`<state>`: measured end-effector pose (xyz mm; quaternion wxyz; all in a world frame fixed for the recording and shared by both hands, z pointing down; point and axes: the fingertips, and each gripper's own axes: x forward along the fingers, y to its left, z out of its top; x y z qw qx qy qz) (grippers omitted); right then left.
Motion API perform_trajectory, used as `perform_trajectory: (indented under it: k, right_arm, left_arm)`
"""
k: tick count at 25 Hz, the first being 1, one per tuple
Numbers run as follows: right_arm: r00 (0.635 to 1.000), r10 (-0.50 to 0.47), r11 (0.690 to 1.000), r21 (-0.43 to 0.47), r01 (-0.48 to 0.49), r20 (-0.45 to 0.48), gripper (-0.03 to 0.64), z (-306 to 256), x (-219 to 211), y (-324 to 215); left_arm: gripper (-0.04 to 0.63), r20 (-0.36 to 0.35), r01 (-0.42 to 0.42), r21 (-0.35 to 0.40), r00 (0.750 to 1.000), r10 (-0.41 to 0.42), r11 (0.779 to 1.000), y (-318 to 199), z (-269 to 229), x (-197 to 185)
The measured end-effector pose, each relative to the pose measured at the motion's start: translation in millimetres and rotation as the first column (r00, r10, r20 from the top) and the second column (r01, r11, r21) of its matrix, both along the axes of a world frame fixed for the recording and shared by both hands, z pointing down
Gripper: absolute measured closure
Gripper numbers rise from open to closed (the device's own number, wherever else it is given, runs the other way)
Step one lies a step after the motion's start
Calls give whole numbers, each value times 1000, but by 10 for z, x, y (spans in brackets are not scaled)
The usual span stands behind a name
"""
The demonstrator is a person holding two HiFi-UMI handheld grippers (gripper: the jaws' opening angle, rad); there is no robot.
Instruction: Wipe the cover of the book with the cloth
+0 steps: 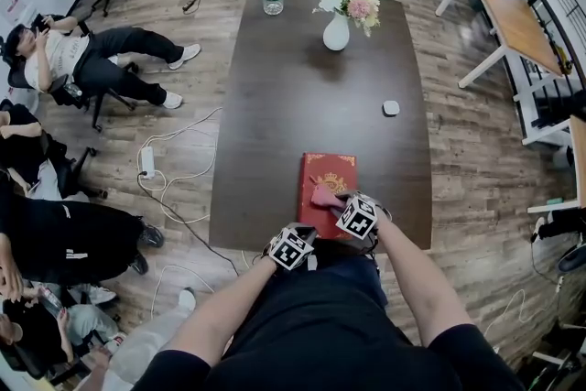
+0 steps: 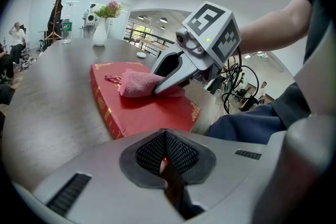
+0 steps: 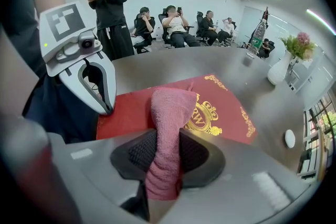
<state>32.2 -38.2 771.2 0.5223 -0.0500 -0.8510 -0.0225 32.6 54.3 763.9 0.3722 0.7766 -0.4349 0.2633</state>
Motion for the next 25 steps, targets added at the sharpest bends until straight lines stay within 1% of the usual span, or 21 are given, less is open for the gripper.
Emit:
perform_trajectory:
  k: [5,8,14,21,25]
  right_arm:
    - [1000,10,1000,1,-10,3,495,-5,55,-16]
    - [1000,20,1000,0,-20,6,495,-13,80,-42]
    - [999,43,999,2,-43,12,495,-4,149,-75]
    - [998,62,998,2,-62,11,495,-11,233,-101]
    - [997,73,997,2,-73,7,495,-35,281,-117]
  left_arm:
    - [600,-3,-1,13,1000,1,1000,-2,7,9]
    - [600,-2,-2,-2,1000,2,1000,7,-10,4]
    - [600,2,3,15,1000,-3,1000,-3,52,-11]
    - [600,6,-2,3,1000,2,1000,22,53,-24]
    - [600,-1,-4,16,1000,4,1000,2,18,-18]
